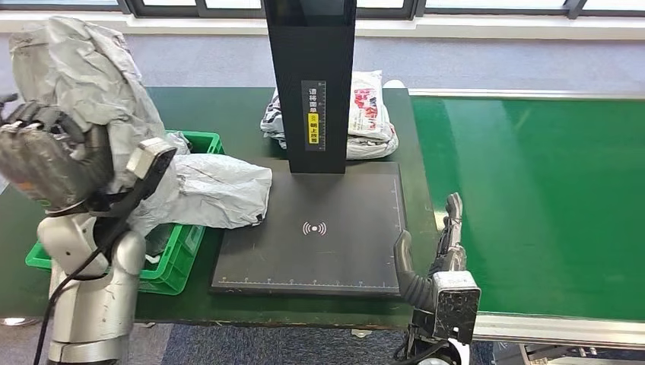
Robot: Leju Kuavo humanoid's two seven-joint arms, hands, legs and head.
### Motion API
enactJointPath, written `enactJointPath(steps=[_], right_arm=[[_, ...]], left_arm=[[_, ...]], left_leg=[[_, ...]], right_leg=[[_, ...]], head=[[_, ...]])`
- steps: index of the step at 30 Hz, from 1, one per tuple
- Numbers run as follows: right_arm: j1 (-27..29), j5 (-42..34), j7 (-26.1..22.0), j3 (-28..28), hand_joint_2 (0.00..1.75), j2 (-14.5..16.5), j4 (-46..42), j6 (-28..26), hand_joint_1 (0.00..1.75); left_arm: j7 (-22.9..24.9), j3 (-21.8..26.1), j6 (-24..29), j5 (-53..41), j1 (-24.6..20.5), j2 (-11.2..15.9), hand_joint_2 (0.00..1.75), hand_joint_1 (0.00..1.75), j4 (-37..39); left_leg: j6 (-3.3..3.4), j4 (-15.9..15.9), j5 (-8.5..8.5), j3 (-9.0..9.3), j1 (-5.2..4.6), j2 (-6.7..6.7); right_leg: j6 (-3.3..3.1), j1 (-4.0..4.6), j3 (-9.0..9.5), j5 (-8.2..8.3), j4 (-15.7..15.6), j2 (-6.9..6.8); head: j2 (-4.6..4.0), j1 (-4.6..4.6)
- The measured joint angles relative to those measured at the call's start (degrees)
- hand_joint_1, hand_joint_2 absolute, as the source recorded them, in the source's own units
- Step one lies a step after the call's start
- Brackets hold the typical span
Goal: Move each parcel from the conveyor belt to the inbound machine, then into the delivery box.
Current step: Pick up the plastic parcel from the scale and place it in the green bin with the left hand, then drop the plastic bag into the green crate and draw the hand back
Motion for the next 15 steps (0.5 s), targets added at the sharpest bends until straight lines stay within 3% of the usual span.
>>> enactJointPath(steps=[4, 5, 7, 9, 10, 12, 15], right_arm=[[0.9, 0.7, 0.8, 0.0, 1.75, 0.3, 0.0, 0.3, 0.0], [1.0, 1.1, 1.2, 0.0, 1.75, 0.4, -0.1, 0.7, 0.0], [1.1, 2.1, 2.0, -0.4, 1.75, 0.9, -0.6, 1.9, 0.0], [1.0, 3.1, 2.5, -1.1, 1.75, 1.4, -1.0, 3.4, 0.0], [0.8, 3.4, 2.7, -1.5, 1.75, 1.7, -1.1, 4.0, 0.0], [0.5, 3.8, 2.9, -2.0, 1.75, 2.1, -1.3, 4.9, 0.0], [0.4, 4.1, 2.8, -2.8, 1.75, 2.5, -1.5, 5.6, 0.0]], left_arm=[[-3.6, 7.7, -2.3, 0.0, 2.6, 0.5, 1.75, 1.75, -2.7], [-1.0, 8.6, -4.9, 0.0, 2.9, 1.7, 1.75, 1.75, -2.2], [10.6, 6.7, -13.5, -0.1, 2.2, 5.3, 1.75, 1.75, 0.2], [22.2, 0.7, -22.0, -0.1, 0.4, 7.7, 1.75, 1.75, 4.5], [24.3, -2.7, -25.2, -0.2, -0.2, 8.0, 1.75, 1.75, 7.0], [20.7, -8.6, -29.4, -0.2, -0.7, 8.0, 1.75, 1.75, 12.3], [13.5, -13.7, -32.0, -0.2, -1.8, 7.7, 1.75, 1.75, 19.6]], left_leg=[[-0.02, 0.0, -0.03, 0.02, 0.01, 0.02], [-0.04, 0.0, -0.03, 0.02, 0.02, 0.05], [-0.08, 0.0, -0.01, 0.01, 0.04, 0.11], [-0.04, 0.0, 0.04, -0.02, 0.04, -0.06], [-0.01, 0.0, 0.07, -0.02, 0.03, -0.2], [0.01, 0.0, 0.13, -0.02, 0.05, -0.28], [0.04, 0.0, 0.14, -0.05, 0.04, 0.15]], right_leg=[[-0.02, 0.02, -0.1, -0.08, 0.0, 0.01], [-0.04, 0.04, -0.19, -0.09, 0.0, 0.03], [-0.09, 0.07, -0.37, -0.09, 0.0, 0.06], [-0.07, 0.07, -0.26, -0.1, 0.0, -0.08], [-0.05, 0.06, -0.14, -0.1, 0.0, -0.21], [-0.02, 0.03, -0.04, -0.01, 0.0, -0.28], [0.03, -0.1, -0.19, 0.22, 0.0, 0.12]], head=[[0.0, -0.01], [0.0, -0.01], [0.0, -0.03], [0.0, -0.03], [0.0, -0.02], [0.0, 0.03], [-0.01, 0.01]])
